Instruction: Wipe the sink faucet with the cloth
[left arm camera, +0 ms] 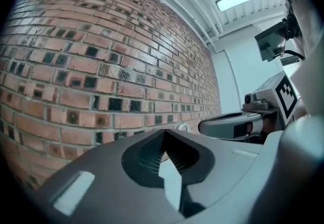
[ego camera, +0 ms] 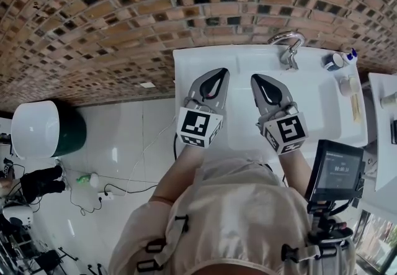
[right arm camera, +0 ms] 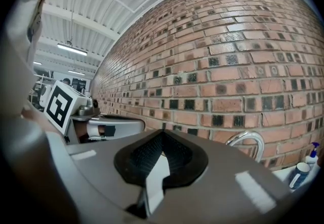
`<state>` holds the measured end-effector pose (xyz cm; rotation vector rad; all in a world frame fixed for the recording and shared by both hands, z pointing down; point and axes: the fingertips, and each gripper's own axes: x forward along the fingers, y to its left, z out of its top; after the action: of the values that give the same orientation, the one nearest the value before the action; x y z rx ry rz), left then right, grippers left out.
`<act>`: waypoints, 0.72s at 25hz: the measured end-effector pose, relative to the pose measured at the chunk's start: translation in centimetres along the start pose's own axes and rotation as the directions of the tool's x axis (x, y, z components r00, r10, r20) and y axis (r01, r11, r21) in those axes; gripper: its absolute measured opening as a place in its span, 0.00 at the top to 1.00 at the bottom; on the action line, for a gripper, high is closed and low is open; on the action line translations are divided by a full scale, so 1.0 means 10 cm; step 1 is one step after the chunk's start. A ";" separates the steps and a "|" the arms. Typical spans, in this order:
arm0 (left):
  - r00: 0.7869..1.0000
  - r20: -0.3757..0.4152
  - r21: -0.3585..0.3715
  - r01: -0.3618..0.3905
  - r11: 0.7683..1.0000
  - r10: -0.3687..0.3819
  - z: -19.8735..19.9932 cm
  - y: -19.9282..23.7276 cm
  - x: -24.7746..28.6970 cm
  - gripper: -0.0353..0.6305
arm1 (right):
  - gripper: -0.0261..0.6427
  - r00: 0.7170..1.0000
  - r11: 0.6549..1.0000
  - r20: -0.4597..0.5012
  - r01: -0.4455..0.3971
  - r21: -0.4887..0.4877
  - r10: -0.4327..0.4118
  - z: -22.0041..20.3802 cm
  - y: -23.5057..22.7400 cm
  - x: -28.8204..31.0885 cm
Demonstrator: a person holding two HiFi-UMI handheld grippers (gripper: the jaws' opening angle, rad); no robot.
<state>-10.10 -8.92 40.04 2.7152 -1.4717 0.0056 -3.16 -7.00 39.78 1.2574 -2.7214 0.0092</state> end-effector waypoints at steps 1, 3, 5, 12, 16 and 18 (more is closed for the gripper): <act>1.000 0.003 0.002 0.000 1.000 0.000 0.01 -0.01 0.00 0.94 | 0.98 1.000 1.000 0.001 0.000 0.002 0.000 0.01 0.00 0.00; 1.000 0.017 0.005 -0.001 1.000 0.001 0.05 -0.03 -0.02 0.94 | 0.98 1.000 1.000 -0.002 0.002 0.007 -0.002 0.02 -0.01 0.00; 0.999 0.035 -0.003 0.002 1.000 -0.002 0.10 -0.04 -0.06 0.94 | 0.98 1.000 1.000 -0.002 0.004 0.008 -0.004 0.04 -0.01 0.01; 0.999 0.053 -0.032 -0.001 0.999 0.003 0.13 -0.03 -0.11 0.94 | 0.98 1.000 1.000 -0.003 0.008 0.010 -0.008 0.03 -0.02 0.06; 0.999 0.046 -0.040 0.004 0.999 -0.002 0.10 -0.02 -0.11 0.94 | 0.98 1.000 1.000 0.000 0.009 0.006 -0.009 0.04 -0.02 0.06; 0.999 0.042 -0.028 0.008 1.000 -0.007 0.10 -0.02 -0.10 0.94 | 0.98 1.000 1.000 -0.004 0.012 0.006 -0.012 0.03 -0.02 0.06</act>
<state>-10.48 -8.06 38.96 2.7145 -1.4612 -0.0717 -3.42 -7.64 39.51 1.2738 -2.7132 0.0189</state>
